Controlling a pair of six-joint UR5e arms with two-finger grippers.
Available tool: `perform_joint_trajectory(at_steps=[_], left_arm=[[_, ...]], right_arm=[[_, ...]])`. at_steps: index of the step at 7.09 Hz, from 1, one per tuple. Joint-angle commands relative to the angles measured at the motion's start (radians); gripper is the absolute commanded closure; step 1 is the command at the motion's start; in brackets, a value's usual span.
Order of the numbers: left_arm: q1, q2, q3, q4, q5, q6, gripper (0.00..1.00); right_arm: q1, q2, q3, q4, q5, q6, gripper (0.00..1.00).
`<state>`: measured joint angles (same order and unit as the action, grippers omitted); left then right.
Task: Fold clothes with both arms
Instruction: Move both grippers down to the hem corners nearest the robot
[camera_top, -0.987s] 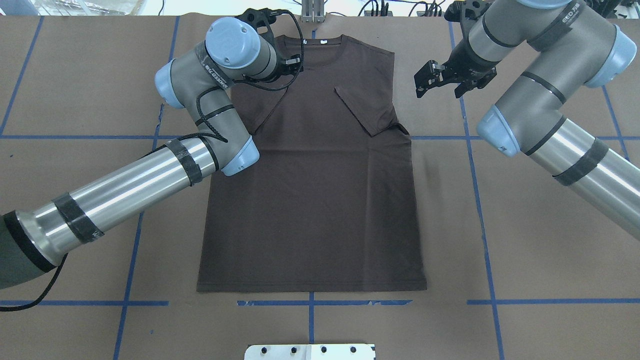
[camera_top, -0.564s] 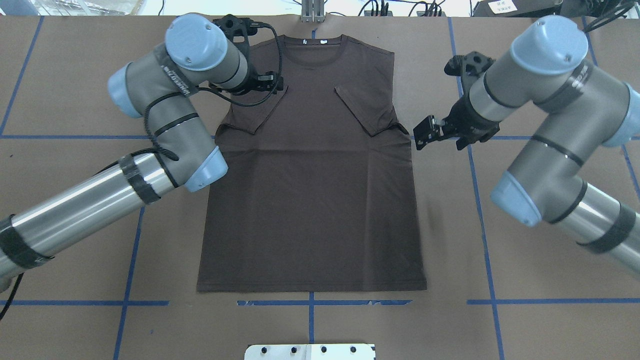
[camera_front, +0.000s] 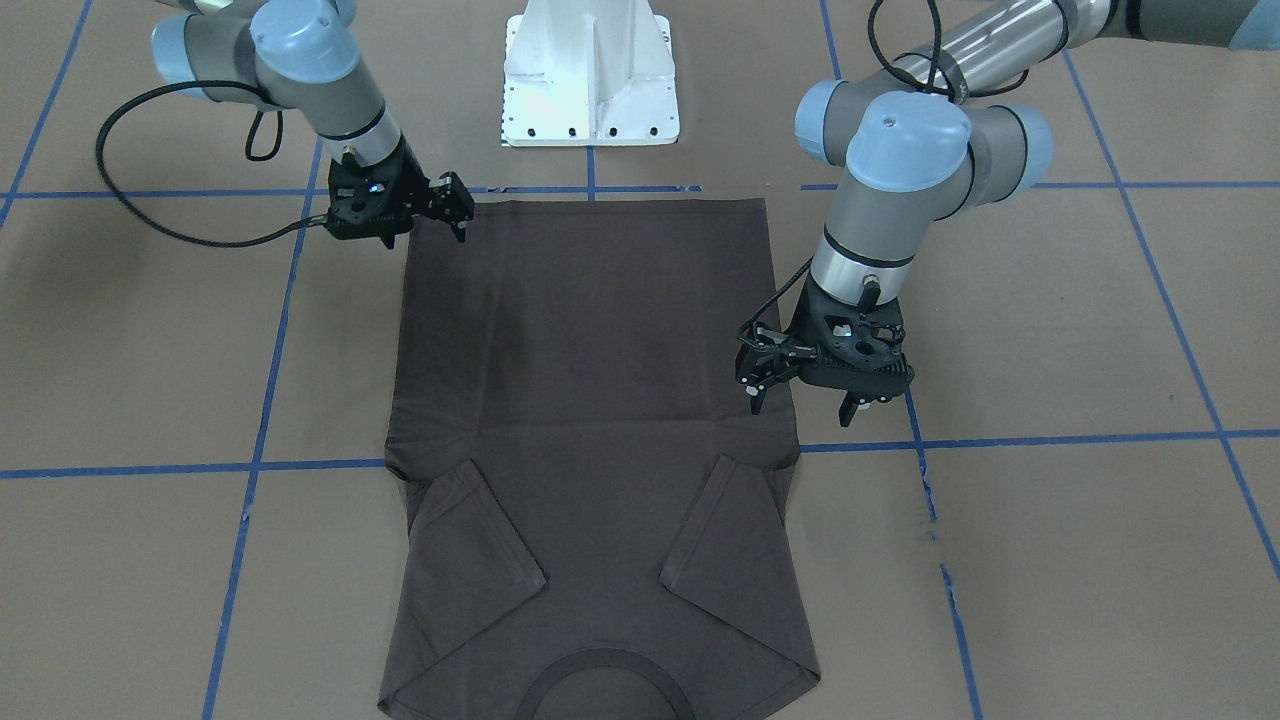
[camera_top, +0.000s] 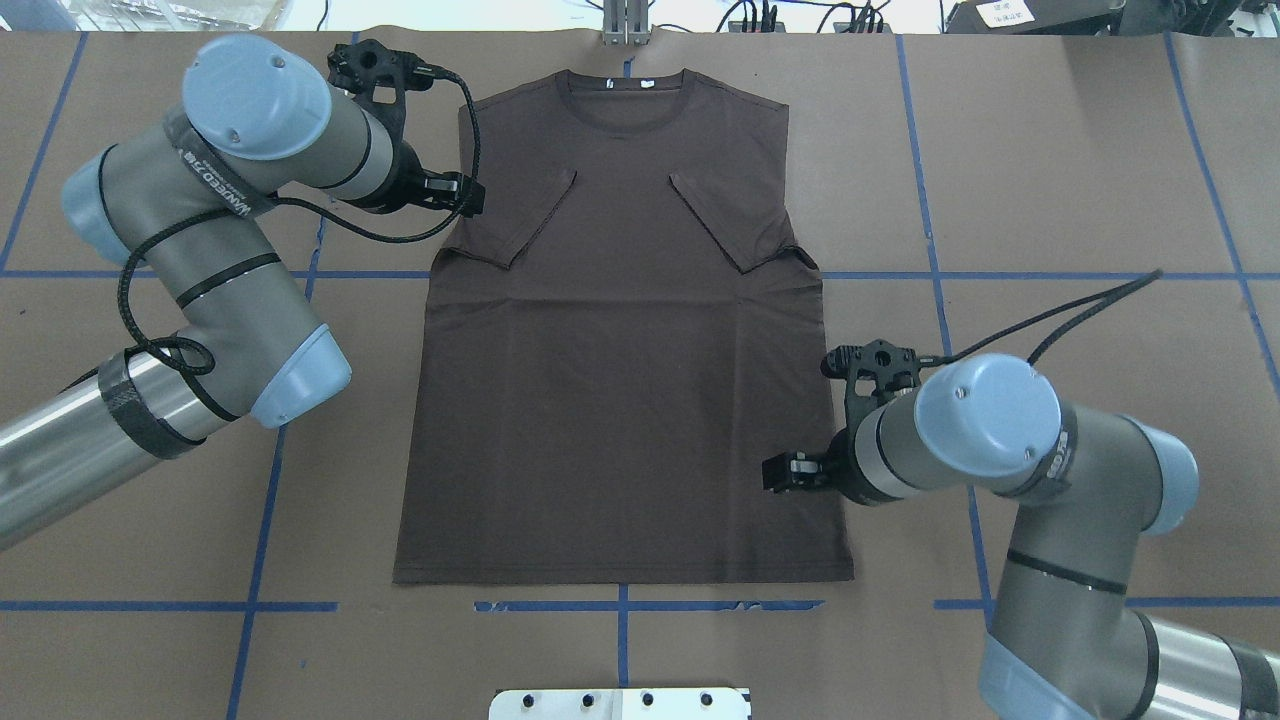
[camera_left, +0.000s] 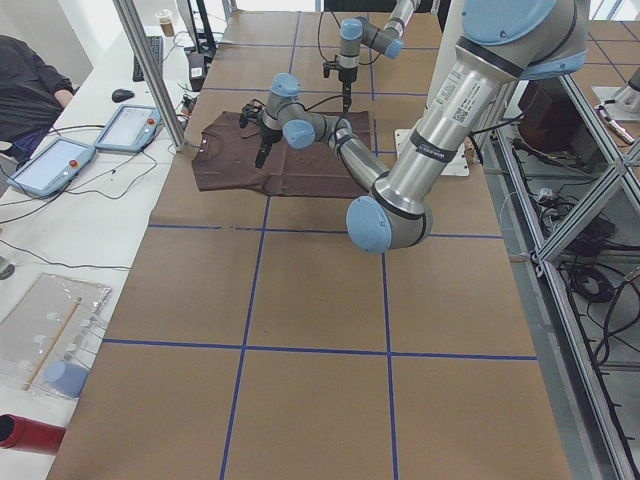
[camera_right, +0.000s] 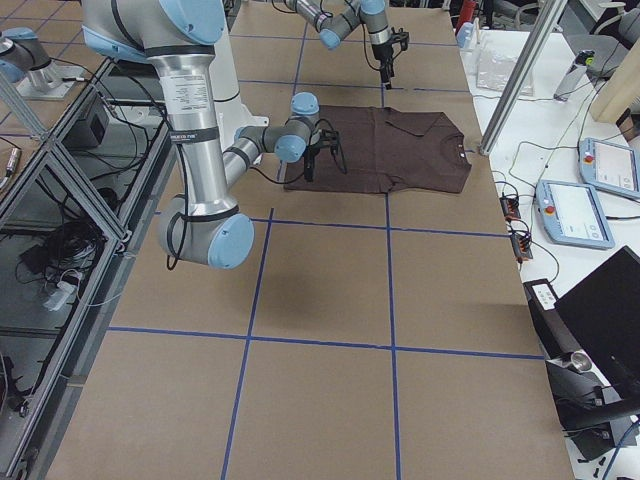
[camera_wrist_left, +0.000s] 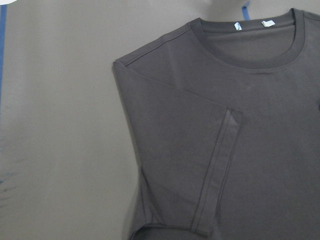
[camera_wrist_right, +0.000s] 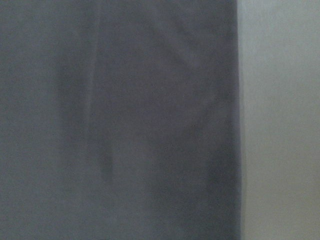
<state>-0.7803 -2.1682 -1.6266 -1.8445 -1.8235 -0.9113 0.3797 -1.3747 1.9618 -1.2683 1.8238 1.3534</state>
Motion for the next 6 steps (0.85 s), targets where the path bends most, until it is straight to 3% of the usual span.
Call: perform_joint_trajectory(at_steps=[1,3,4,5,6], left_arm=[[-0.002,0.019,-0.054,0.011,0.0,0.0,0.0],[-0.002,0.028,-0.079,0.011,-0.002,-0.001,0.0],[-0.002,0.03,-0.079,0.011,-0.002,-0.001,0.0],[-0.002,0.03,-0.079,0.011,-0.002,-0.001,0.0],[-0.007,0.03,-0.079,0.011,-0.002,-0.001,0.0]], right_arm=[[-0.099,-0.105,0.006,0.119,-0.105,0.133,0.0],[-0.105,-0.13,0.006,0.119,-0.106,0.159,0.01],[-0.107,-0.129,0.008,0.115,-0.106,0.159,0.07],[-0.107,-0.129,0.014,0.113,-0.104,0.159,0.2],[-0.107,-0.129,0.017,0.11,-0.104,0.159,0.39]])
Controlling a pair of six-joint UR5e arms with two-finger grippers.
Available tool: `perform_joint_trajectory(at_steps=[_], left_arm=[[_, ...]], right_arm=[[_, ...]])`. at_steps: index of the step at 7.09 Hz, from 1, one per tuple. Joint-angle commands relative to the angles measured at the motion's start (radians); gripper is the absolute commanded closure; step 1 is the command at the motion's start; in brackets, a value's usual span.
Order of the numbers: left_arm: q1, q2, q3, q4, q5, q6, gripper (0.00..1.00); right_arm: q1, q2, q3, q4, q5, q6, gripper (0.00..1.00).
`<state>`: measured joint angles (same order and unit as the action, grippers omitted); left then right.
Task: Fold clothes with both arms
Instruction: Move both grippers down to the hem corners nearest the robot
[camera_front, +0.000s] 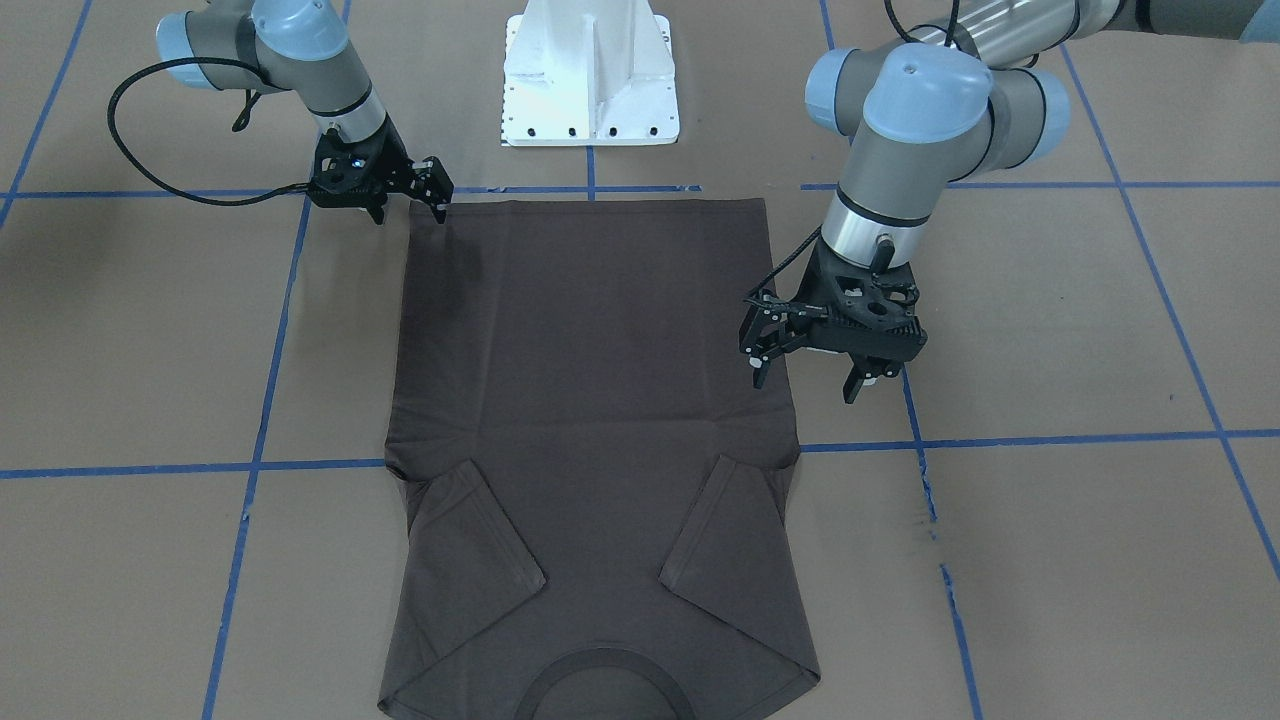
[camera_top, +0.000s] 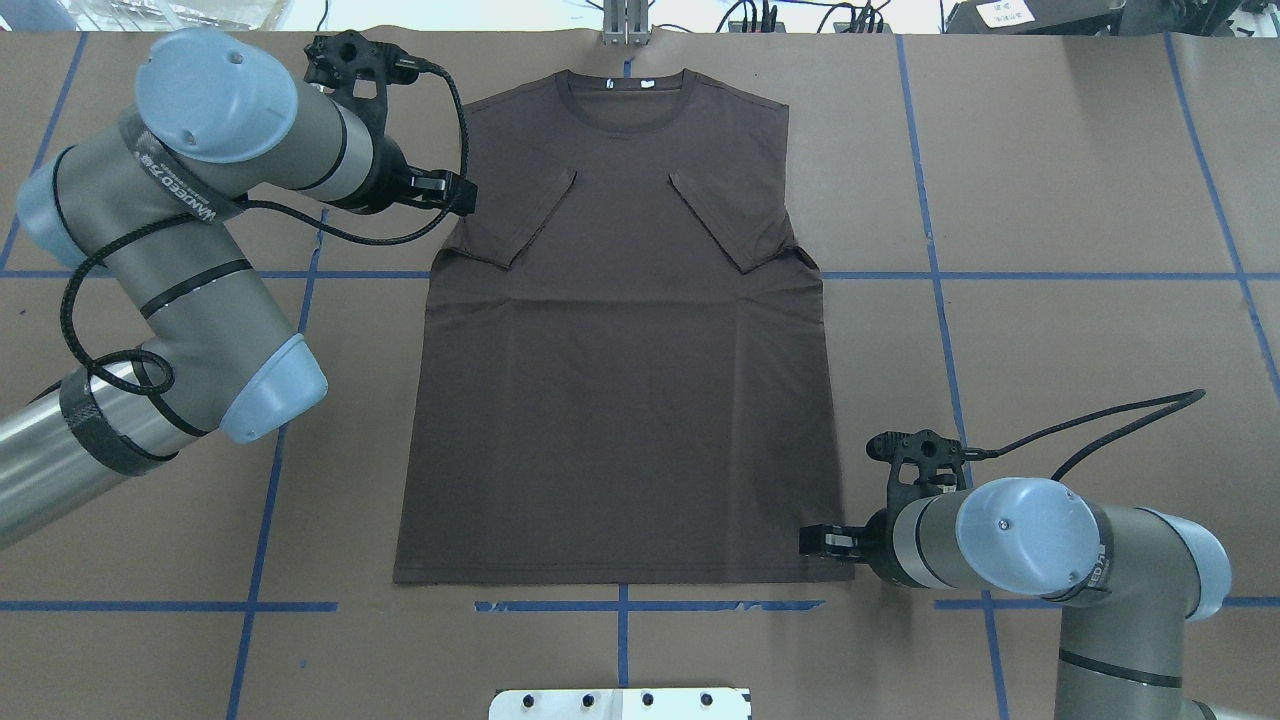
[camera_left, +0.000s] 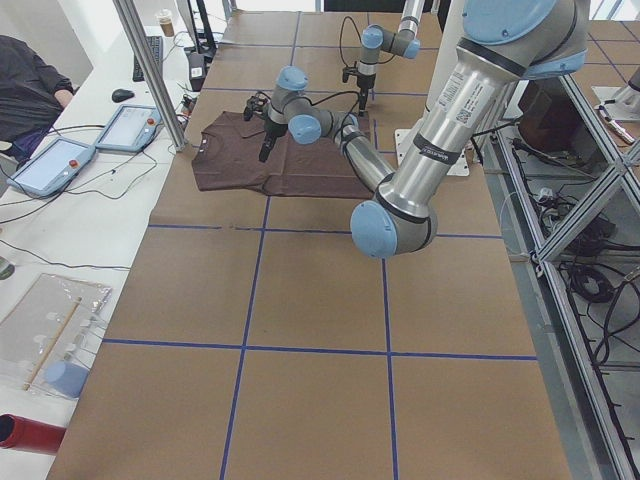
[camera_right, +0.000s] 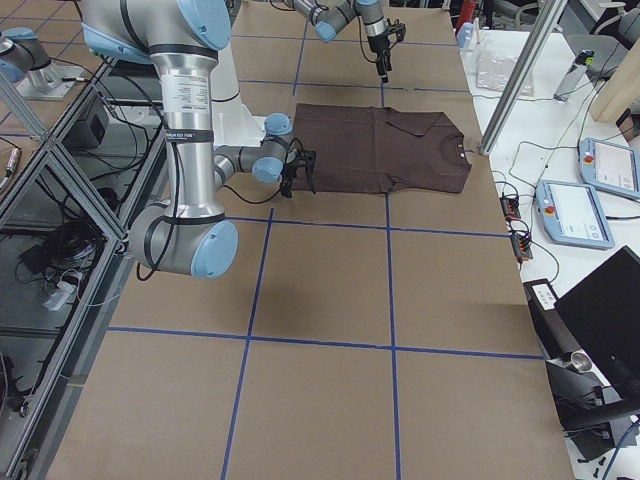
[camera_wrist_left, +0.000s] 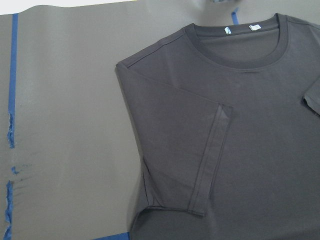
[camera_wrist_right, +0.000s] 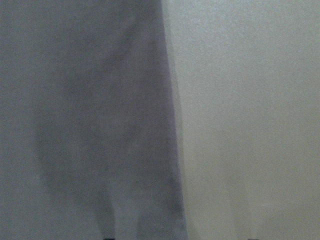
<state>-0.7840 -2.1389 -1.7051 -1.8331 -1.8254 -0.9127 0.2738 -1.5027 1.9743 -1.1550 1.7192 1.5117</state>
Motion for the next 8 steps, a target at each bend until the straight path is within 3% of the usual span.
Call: perform_joint_trajectory(at_steps=[1,2,4,7,8], left_arm=[[-0.006,0.0,-0.001,0.0,0.0,0.0,0.0],[-0.011,0.0,-0.001,0.0,0.0,0.0,0.0],[-0.011,0.005,0.001,-0.002,0.0,0.0,0.0],[-0.012,0.008,0.001,0.0,-0.002,-0.008,0.0],[-0.012,0.063,-0.011,-0.006,-0.026,-0.035,0.0]], right_arm=[[-0.01,-0.001,0.012,-0.003,0.0,0.001,0.65],[-0.019,-0.001,0.012,-0.005,-0.001,0.001,0.84],[-0.028,-0.001,0.015,-0.005,-0.004,0.001,1.0],[-0.022,-0.01,0.067,-0.006,-0.001,0.001,1.0],[-0.021,-0.011,0.096,-0.006,-0.003,0.001,1.0]])
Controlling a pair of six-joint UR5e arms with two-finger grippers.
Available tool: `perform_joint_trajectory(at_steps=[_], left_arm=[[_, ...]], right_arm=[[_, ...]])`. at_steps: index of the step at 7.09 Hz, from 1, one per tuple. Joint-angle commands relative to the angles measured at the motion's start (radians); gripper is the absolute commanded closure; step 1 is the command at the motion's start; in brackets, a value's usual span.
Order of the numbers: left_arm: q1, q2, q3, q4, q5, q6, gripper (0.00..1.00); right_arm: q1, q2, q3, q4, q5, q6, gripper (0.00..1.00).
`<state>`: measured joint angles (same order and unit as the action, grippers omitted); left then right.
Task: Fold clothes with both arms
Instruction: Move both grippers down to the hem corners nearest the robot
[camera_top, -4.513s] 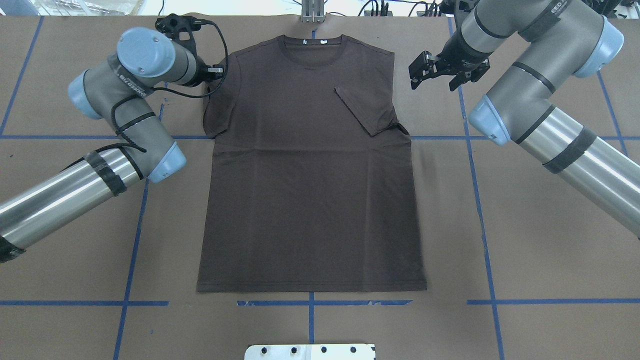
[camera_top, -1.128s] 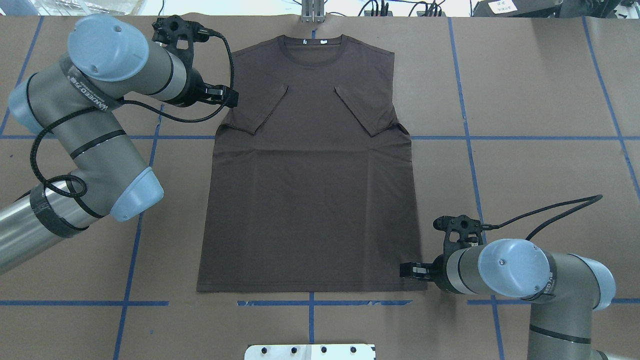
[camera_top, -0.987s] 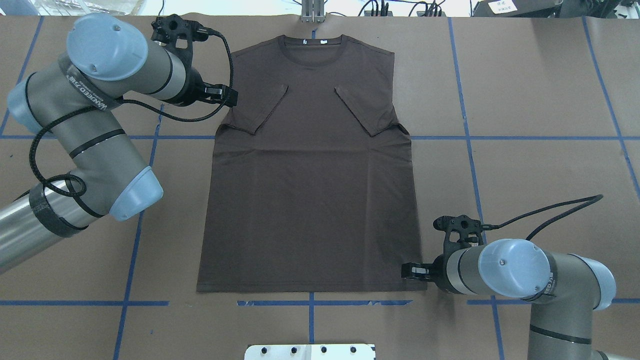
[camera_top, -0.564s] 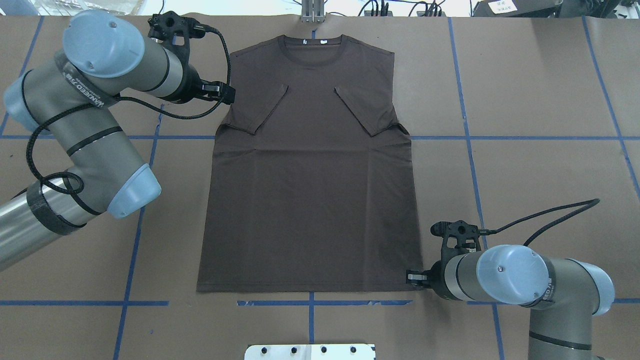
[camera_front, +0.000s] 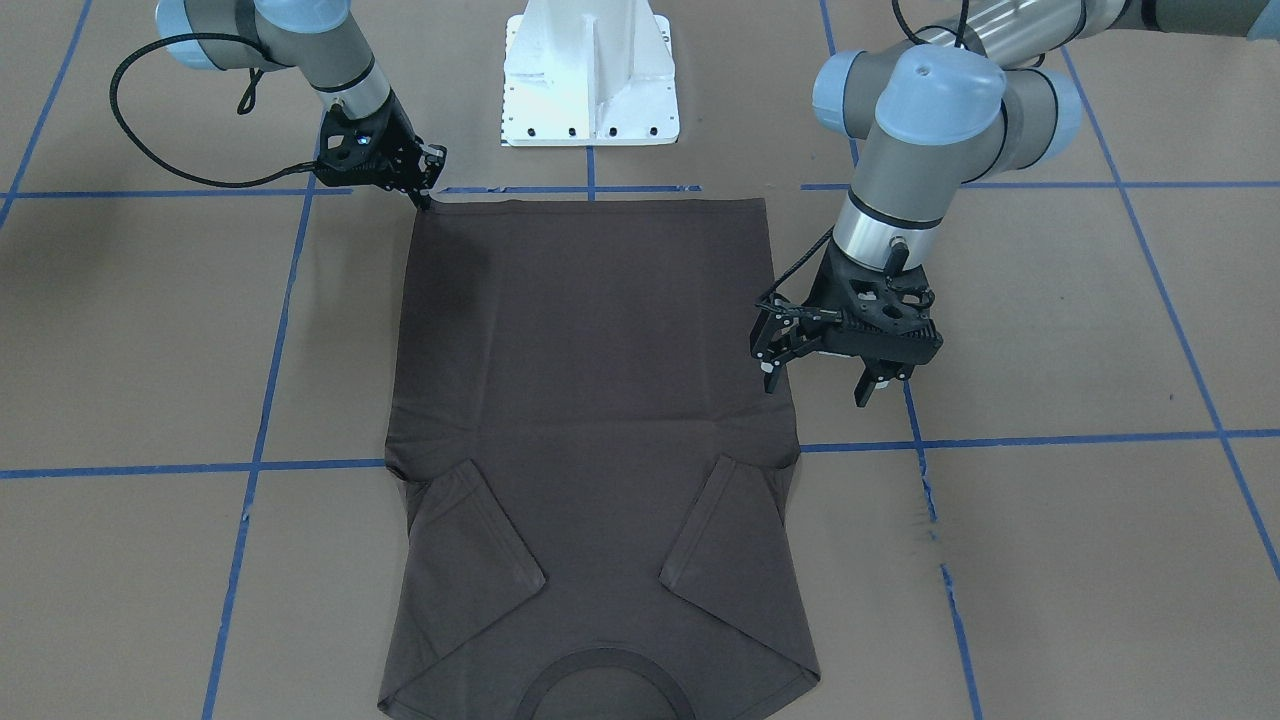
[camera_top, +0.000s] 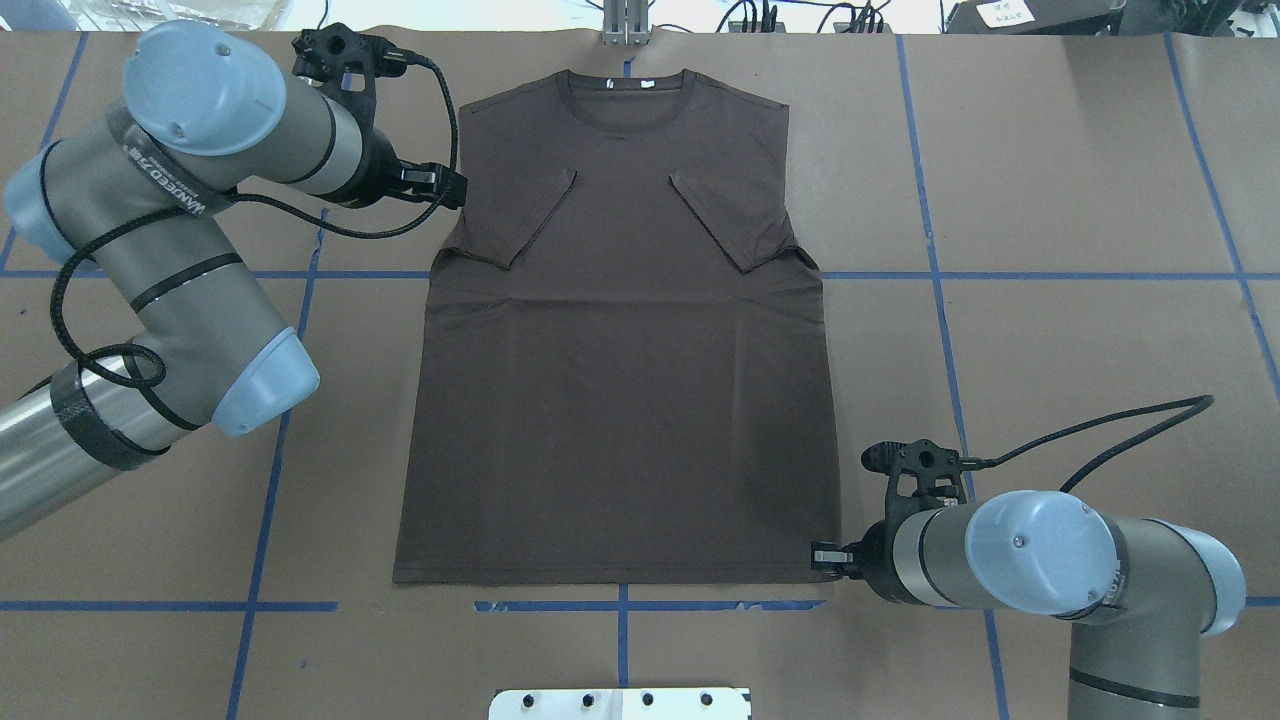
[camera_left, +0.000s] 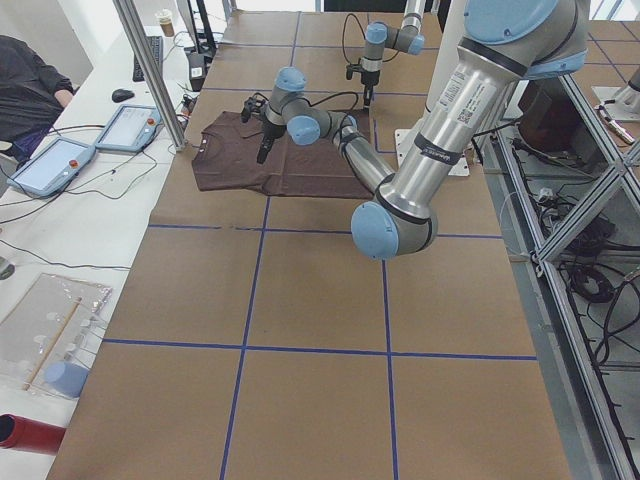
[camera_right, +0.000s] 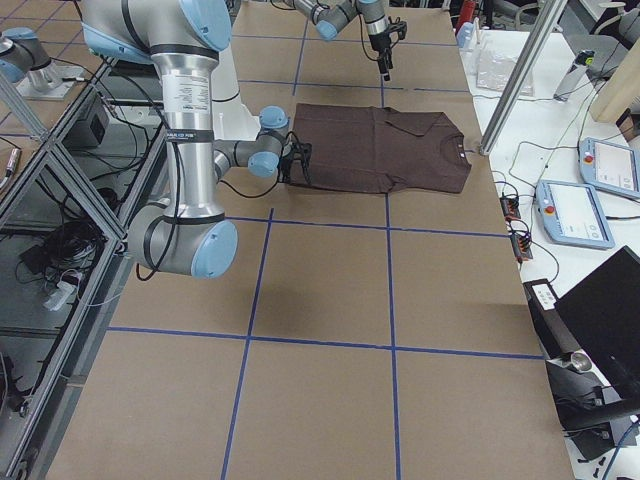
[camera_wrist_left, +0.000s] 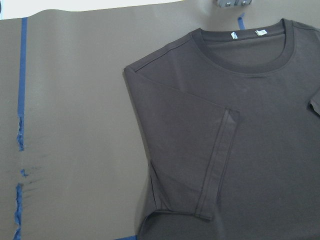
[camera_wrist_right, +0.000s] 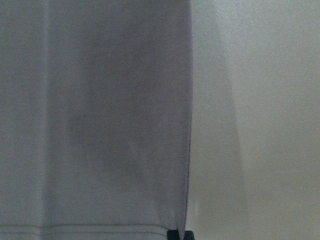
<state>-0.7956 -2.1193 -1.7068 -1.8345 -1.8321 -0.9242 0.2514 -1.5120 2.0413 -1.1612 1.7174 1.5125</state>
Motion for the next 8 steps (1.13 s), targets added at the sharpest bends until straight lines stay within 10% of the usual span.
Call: perform_joint_trajectory(at_steps=[1,3,8], left_arm=[[0.007,0.146,-0.119,-0.02,-0.074,-0.215,0.0],[0.167,0.337,-0.328,-0.012,0.0,-0.492,0.0],[0.562,0.349,-0.318,0.055,0.244,-0.898,0.02]], right_arm=[[0.014,-0.004,0.049,0.0,0.002,-0.015,1.0],[0.025,-0.007,0.06,0.005,0.005,-0.113,1.0],[0.074,-0.022,0.114,0.005,0.065,-0.12,1.0]])
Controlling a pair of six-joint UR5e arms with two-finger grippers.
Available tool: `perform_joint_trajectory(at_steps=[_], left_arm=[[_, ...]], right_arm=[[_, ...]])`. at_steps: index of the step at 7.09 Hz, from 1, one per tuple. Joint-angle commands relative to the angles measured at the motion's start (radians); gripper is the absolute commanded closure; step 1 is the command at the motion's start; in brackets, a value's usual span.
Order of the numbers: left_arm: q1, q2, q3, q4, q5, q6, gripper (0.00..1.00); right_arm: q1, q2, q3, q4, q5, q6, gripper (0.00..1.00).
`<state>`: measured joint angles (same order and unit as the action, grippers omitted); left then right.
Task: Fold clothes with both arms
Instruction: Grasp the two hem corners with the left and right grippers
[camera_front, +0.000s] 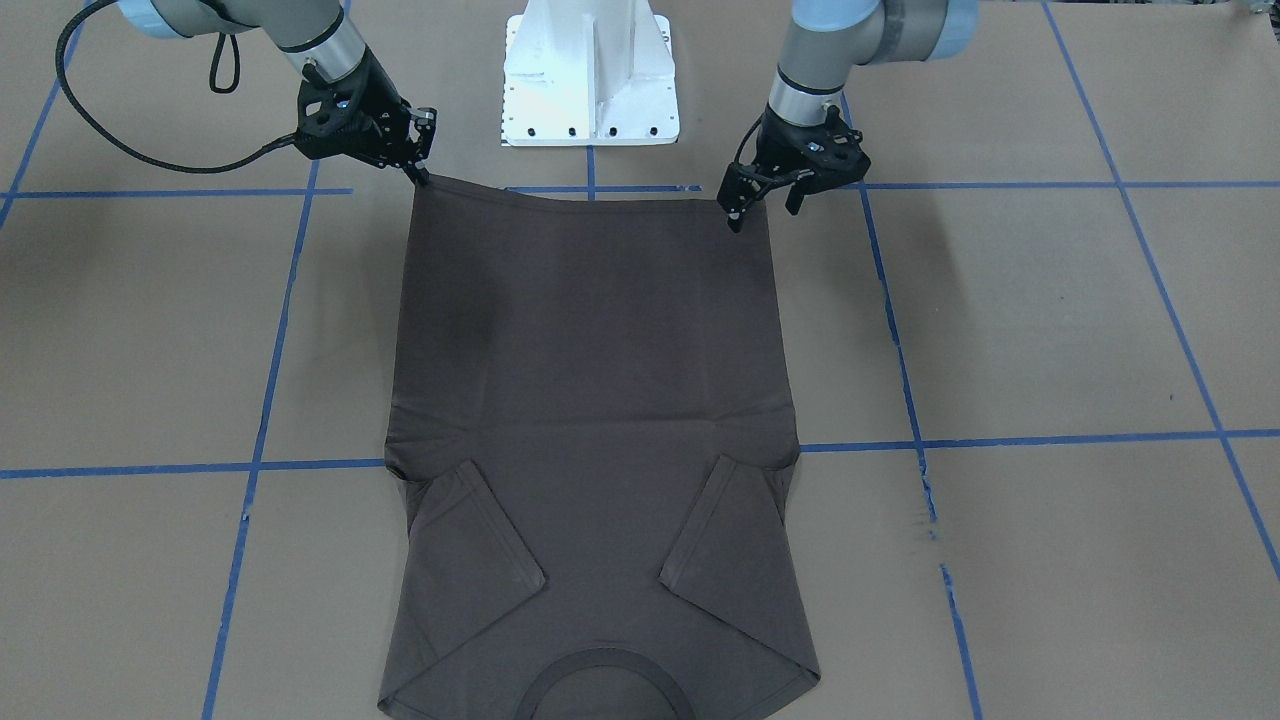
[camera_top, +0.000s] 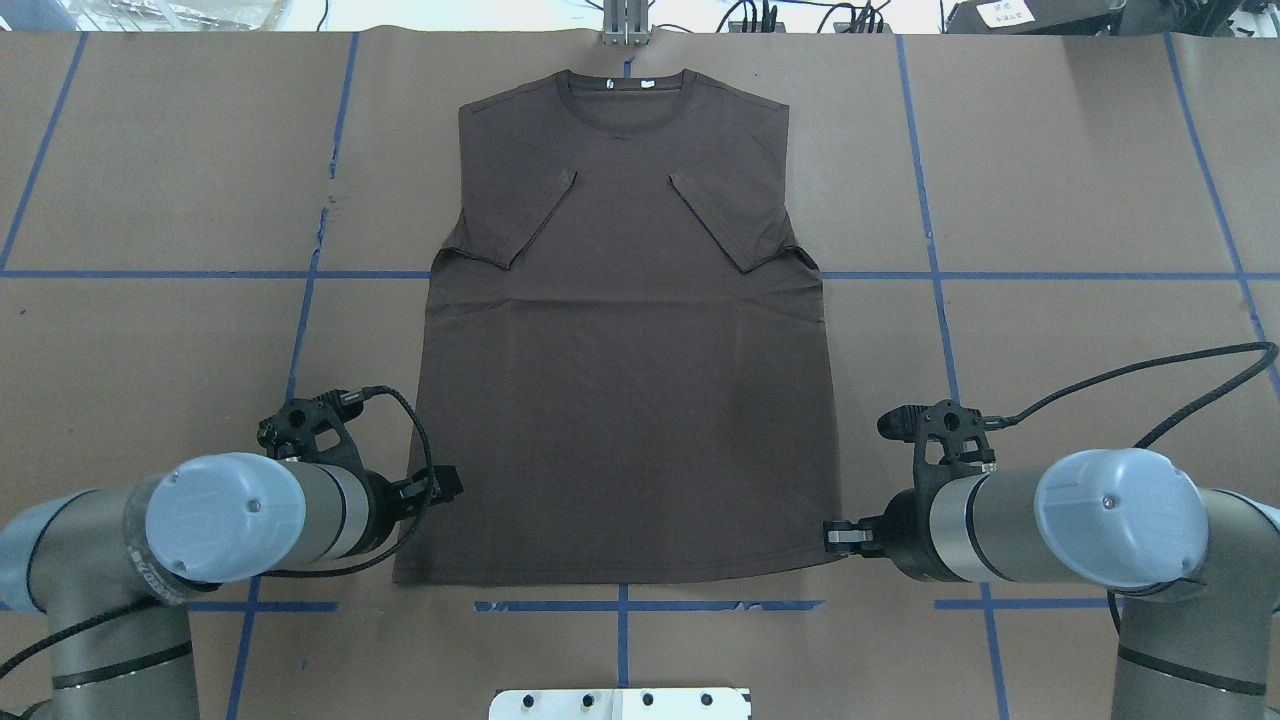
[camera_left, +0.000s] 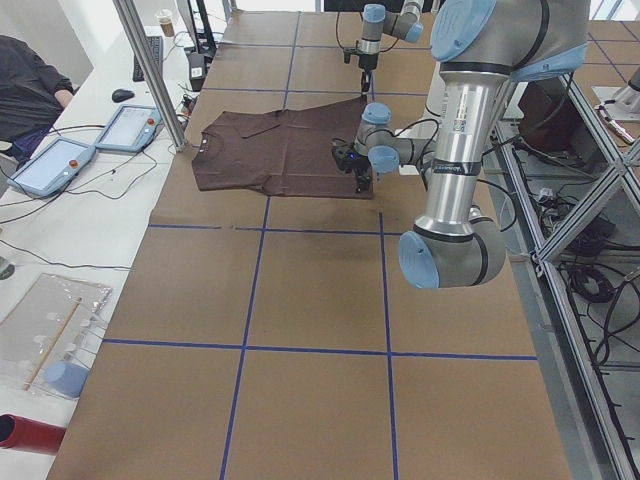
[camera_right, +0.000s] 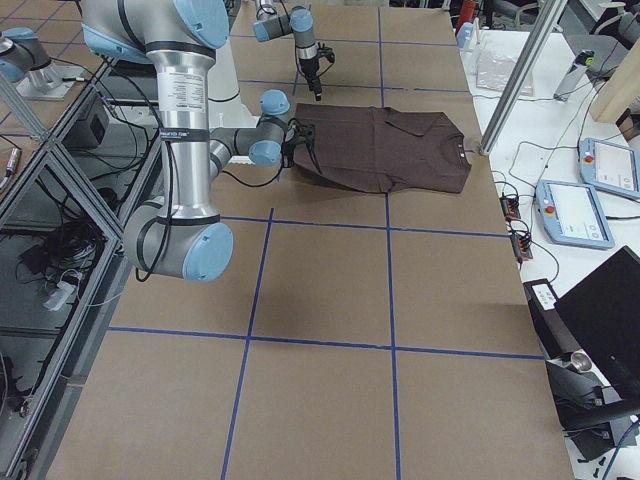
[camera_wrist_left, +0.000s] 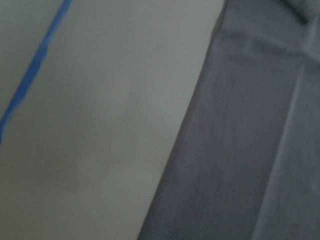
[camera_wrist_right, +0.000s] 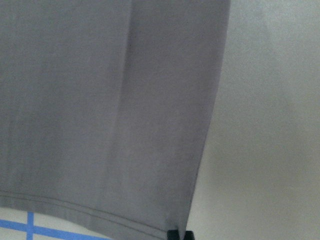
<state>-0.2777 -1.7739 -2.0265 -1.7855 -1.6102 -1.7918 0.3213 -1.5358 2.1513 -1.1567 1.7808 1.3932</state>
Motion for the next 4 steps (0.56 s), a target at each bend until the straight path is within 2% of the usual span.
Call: perform_joint_trajectory(at_steps=[1,4], left_arm=[[0.063,0.011,0.012,0.006,0.024,-0.035,0.02],[0.086,0.014,0.029,0.008,0.03,-0.066,0.11]], right_arm=[[0.004,0.006,0.004,0.0,0.002,0.0,1.0],[0.009,0.009,0.004,0.0,0.003,0.0,1.0]])
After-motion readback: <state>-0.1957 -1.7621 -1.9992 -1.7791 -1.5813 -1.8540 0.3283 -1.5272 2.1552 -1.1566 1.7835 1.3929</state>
